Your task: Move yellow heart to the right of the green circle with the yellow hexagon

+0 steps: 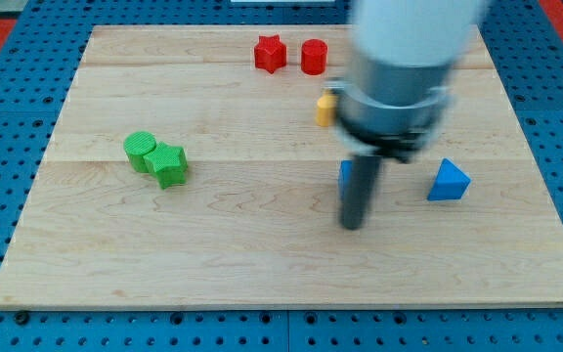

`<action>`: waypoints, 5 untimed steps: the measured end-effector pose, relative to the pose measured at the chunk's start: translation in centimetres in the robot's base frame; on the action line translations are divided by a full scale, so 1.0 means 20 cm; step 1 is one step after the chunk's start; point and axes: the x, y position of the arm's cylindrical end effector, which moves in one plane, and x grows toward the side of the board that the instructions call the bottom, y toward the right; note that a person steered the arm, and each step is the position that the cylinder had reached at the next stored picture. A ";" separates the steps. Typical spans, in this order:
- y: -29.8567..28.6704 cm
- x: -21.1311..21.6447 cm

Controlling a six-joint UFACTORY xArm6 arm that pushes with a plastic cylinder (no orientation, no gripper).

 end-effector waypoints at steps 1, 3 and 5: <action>-0.20 -0.30; -0.01 -0.68; 0.21 -0.83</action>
